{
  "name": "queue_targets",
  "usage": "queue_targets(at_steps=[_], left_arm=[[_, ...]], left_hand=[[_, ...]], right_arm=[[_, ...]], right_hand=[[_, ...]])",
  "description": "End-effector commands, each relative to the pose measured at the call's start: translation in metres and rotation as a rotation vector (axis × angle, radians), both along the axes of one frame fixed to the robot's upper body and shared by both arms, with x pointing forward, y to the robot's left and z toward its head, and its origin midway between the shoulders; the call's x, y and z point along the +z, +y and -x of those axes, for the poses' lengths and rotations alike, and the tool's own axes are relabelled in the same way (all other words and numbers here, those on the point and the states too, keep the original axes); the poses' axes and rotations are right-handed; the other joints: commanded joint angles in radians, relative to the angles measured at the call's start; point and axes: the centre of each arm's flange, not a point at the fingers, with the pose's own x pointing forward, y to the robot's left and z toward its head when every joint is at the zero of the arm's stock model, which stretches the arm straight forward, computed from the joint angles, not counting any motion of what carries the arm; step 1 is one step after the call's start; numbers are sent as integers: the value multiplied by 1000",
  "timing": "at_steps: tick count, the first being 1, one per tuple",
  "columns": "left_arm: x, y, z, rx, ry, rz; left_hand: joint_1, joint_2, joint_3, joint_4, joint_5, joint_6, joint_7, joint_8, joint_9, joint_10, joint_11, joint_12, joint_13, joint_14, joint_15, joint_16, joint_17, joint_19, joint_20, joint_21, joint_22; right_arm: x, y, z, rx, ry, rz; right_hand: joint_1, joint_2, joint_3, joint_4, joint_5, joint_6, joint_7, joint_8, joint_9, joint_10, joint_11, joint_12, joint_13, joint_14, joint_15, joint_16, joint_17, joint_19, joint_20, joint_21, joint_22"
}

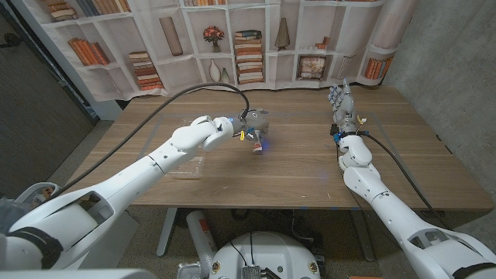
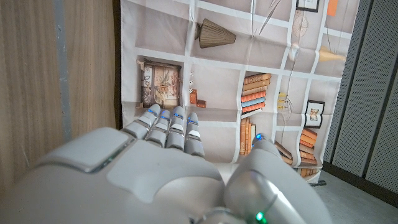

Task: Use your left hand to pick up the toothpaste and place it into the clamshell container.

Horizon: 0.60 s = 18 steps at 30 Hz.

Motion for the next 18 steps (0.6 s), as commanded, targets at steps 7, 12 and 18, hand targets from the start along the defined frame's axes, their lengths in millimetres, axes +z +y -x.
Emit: queue_targets(at_steps=[7, 12, 18], left_arm=[[14, 10, 8, 1, -22, 84], [15, 16, 11, 8, -30, 94], [15, 19, 15, 16, -35, 105]], left_hand=[[0, 10, 8, 11, 8, 9, -7, 4, 6, 3, 2, 2, 5, 6, -156, -3, 1, 5, -28, -2, 2], [-1, 9, 8, 12, 8, 9, -7, 5, 6, 3, 2, 1, 5, 6, -156, -3, 1, 5, -29, -2, 2], [-1, 10, 9, 12, 8, 10, -6, 5, 6, 4, 2, 1, 5, 6, -156, -3, 1, 5, -29, -2, 2]], right_arm=[[-1, 2, 0, 5, 3, 14], [1, 3, 0, 7, 0, 20], [3, 5, -1, 10, 0, 25]], right_hand=[[10, 6, -3, 2, 1, 8, -2, -3, 3, 14, 0, -1, 5, 8, -2, 0, 5, 9, -1, -4, 5], [10, 6, -4, 2, 1, 8, -2, -3, 3, 14, 0, -1, 5, 8, -3, 0, 5, 9, -2, -5, 5], [10, 6, -4, 1, 1, 8, -2, -3, 3, 13, 1, -1, 5, 9, -3, 0, 5, 10, -2, -6, 5]])
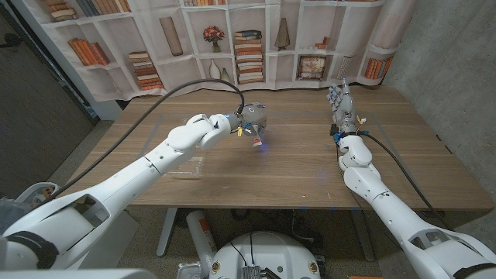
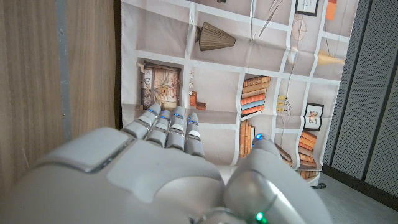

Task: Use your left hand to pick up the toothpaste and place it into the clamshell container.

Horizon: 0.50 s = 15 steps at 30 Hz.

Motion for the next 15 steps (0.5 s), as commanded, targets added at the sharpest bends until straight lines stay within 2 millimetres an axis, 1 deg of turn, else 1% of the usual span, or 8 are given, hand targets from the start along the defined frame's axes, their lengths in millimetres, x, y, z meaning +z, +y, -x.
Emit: queue_targets(at_steps=[1, 8, 15], left_arm=[[2, 10, 7, 11, -13, 29], [2, 15, 13, 23, -17, 45], [4, 26, 18, 31, -26, 88]], left_hand=[[-4, 10, 9, 13, 9, 10, -6, 10, 6, 5, 3, 4, 6, 6, -156, -3, 2, 6, -29, -2, 2], [-4, 10, 10, 13, 9, 11, -7, 10, 6, 6, 3, 5, 6, 6, -156, -3, 1, 6, -29, -2, 2], [-5, 10, 11, 13, 9, 12, -7, 11, 6, 8, 2, 5, 6, 6, -156, -3, 2, 6, -29, -3, 2]], right_arm=[[4, 3, -2, 5, -1, 13], [5, 5, -4, 10, 0, 18], [8, 6, -4, 14, -3, 27]], right_hand=[[10, 6, -5, 1, 1, 8, -2, -3, 3, 14, 1, -1, 5, 9, -2, 0, 5, 8, 0, -6, 5], [10, 7, -5, 0, 1, 8, -1, -3, 3, 14, -1, -1, 5, 9, -2, 0, 5, 9, 0, -8, 5], [10, 7, -5, 0, 1, 7, -2, -3, 3, 15, 0, -1, 5, 9, -2, 0, 5, 10, -1, -8, 5]])
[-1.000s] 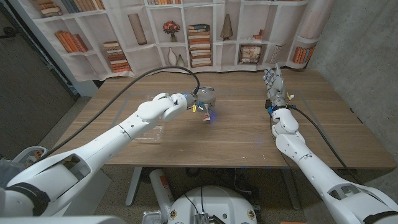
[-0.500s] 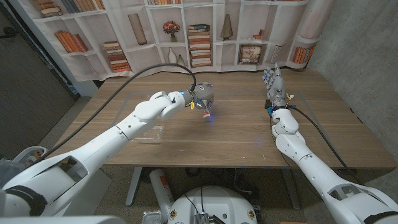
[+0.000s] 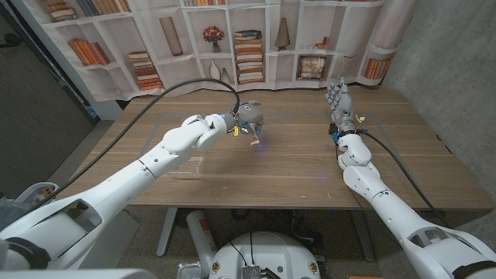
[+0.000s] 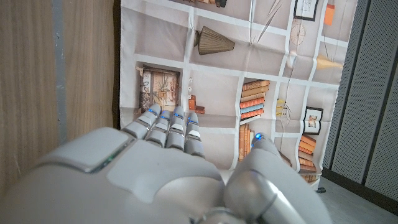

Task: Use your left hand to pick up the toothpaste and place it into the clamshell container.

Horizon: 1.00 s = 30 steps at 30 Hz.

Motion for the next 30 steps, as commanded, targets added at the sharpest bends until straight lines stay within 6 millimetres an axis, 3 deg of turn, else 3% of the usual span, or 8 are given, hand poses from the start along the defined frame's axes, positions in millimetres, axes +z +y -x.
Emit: queue_targets(at_steps=[1, 30], left_arm=[[2, 15, 9, 19, -7, 55], [9, 32, 31, 52, -52, 113]], left_hand=[[-3, 8, 11, 13, 10, 12, -6, 5, 1, 8, 3, 6, 4, 6, -156, -3, 2, 6, -31, -3, 2], [-6, 5, 14, 14, 10, 11, -7, 5, 1, 9, 3, 4, 4, 10, -155, -2, 2, 4, -32, -4, 2]], right_arm=[[3, 3, -2, 7, -1, 13], [5, 9, -3, 20, -1, 25]], right_hand=[[0, -3, -6, 0, 1, 7, -1, -3, 3, 9, 5, -1, 5, 8, -2, 0, 5, 10, -1, -2, 5], [0, -2, -8, -2, 0, 8, -3, -3, 3, 10, 6, -1, 5, 9, -1, -1, 5, 13, -2, -6, 5]])
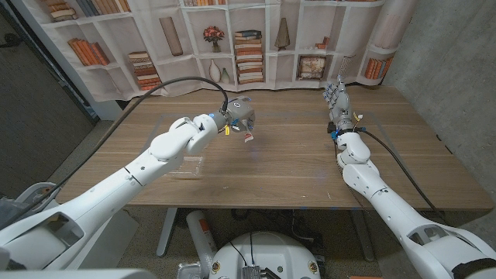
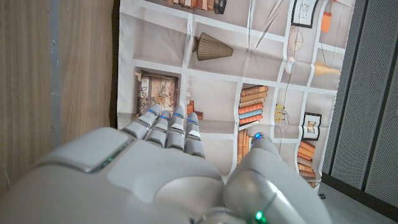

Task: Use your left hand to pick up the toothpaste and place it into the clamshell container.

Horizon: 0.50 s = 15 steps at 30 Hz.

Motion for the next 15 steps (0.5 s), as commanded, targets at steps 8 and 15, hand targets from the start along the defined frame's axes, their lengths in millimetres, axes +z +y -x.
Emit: queue_targets(at_steps=[8, 15], left_arm=[[4, 12, 11, 24, -29, 46], [4, 16, 14, 36, -38, 57]], left_hand=[[-3, 3, 15, 15, 2, 12, -7, 6, 2, 7, 0, 3, 1, 10, -155, -2, 2, 4, -32, 0, 2], [-3, 3, 16, 15, 2, 12, -7, 6, 3, 8, 1, 3, 1, 10, -155, -3, 2, 4, -34, 0, 2]], right_arm=[[1, 6, -5, 13, 5, 8], [2, 7, -7, 16, 7, 12]], right_hand=[[0, -1, -4, 2, 0, 9, -2, -3, 3, 6, 0, -1, 5, 9, -1, -1, 5, 13, -1, -4, 5], [1, 0, -4, 1, 0, 10, -3, -3, 3, 5, -1, -1, 5, 9, -1, -1, 5, 13, -2, -5, 5]])
